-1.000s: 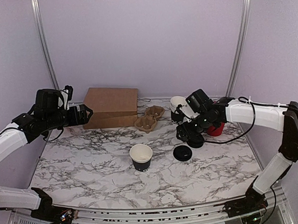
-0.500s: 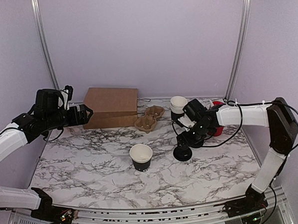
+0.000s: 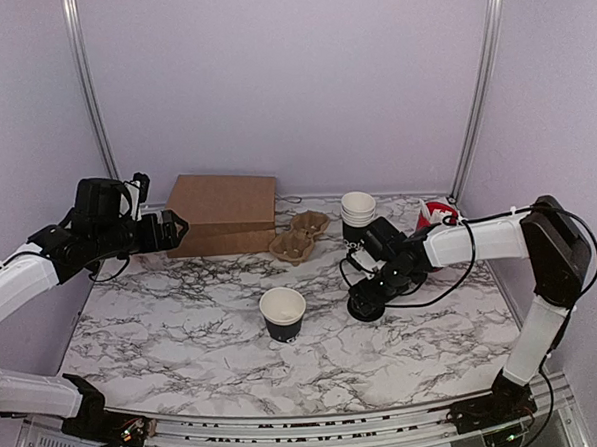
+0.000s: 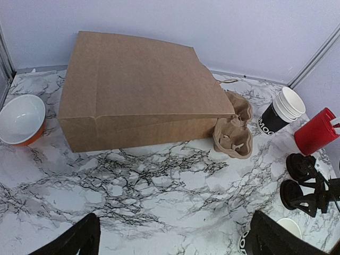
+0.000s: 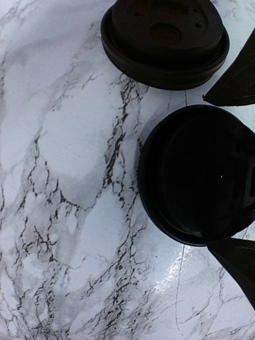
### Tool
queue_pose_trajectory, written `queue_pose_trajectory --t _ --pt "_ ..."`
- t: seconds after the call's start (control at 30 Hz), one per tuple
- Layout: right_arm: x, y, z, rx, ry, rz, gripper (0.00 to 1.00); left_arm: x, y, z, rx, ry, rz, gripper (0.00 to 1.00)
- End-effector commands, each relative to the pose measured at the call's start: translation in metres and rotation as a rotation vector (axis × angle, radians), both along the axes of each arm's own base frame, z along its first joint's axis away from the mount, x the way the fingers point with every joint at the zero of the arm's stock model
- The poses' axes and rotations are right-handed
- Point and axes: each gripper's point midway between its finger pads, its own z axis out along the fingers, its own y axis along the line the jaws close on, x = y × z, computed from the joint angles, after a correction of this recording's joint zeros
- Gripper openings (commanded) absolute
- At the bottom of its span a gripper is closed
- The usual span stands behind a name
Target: Pack the takeout coffee
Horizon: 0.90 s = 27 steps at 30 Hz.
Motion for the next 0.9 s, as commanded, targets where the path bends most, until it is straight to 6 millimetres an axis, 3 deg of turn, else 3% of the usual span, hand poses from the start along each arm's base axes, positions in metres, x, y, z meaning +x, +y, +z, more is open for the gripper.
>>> queue_pose_trajectory --t 0.0,0.33,0.53,0.63,0.87 --pt "0.008 0.011 -0.002 0.035 -0.027 -0.01 0.82 0.005 0.004 -0.01 -0.014 0.019 -0.002 0.99" --pt "0.005 0.008 -0.003 -0.013 -0.018 0.007 0.75 0.005 -0.004 -0.014 -0.048 0.034 -0.051 0.99" --pt "0.008 0.01 0.005 0.01 -0.039 -0.012 0.61 0.002 -0.017 -0.015 -0.101 0.056 -0.108 0.99" --pt "0.012 0.01 0.018 0.017 -0.073 -0.033 0.58 0.0 -0.023 -0.012 -0.131 0.064 -0.13 0.99" --pt "0.027 0.017 0.068 0.033 -0.155 -0.056 0.57 -0.009 -0.038 -0.011 -0.182 0.087 -0.196 0.99"
